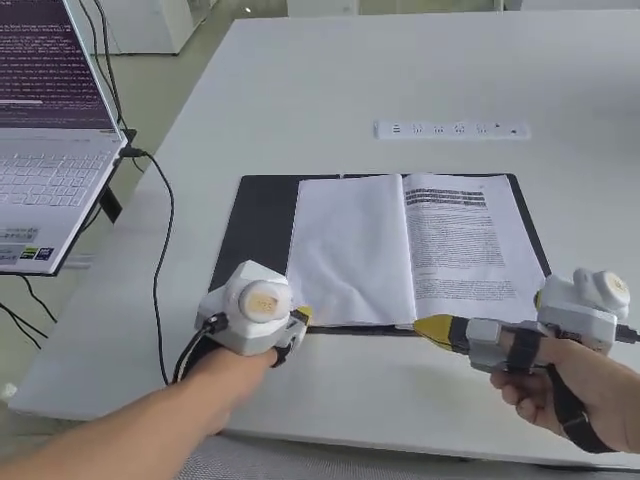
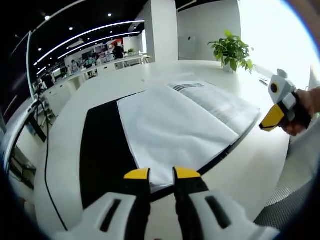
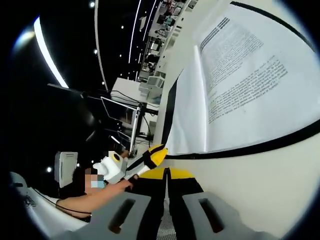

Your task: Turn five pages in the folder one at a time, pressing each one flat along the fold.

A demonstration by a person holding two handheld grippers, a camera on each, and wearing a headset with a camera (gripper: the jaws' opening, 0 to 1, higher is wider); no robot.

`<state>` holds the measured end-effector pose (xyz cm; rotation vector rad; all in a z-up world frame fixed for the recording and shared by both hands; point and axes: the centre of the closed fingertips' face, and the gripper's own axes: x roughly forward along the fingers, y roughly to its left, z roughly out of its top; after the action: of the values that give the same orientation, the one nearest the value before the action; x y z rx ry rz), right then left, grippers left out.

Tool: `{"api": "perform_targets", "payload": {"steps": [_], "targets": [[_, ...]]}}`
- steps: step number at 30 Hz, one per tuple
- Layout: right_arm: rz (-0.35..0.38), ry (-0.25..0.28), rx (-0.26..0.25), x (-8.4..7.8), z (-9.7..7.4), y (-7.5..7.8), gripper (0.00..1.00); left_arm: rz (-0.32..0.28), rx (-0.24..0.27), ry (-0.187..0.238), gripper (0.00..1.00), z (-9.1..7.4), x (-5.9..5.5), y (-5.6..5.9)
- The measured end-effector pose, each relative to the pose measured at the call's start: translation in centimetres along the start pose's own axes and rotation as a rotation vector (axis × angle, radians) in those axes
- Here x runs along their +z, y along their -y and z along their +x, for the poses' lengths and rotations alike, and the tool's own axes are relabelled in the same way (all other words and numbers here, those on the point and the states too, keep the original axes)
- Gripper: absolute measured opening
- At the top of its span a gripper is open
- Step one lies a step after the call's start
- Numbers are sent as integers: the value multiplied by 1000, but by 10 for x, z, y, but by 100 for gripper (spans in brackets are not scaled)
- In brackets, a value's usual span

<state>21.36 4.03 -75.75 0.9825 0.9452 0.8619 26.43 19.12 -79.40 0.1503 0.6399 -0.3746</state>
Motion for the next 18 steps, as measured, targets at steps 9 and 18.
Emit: {"api": "perform_targets", "payload": {"steps": [9, 18], "targets": [[-133, 74, -55, 9, -35, -24, 8, -30, -15, 22, 24, -27, 11, 3], [-300, 215, -163, 36, -76, -48, 20, -32, -24, 55, 31, -52, 27, 8]]}}
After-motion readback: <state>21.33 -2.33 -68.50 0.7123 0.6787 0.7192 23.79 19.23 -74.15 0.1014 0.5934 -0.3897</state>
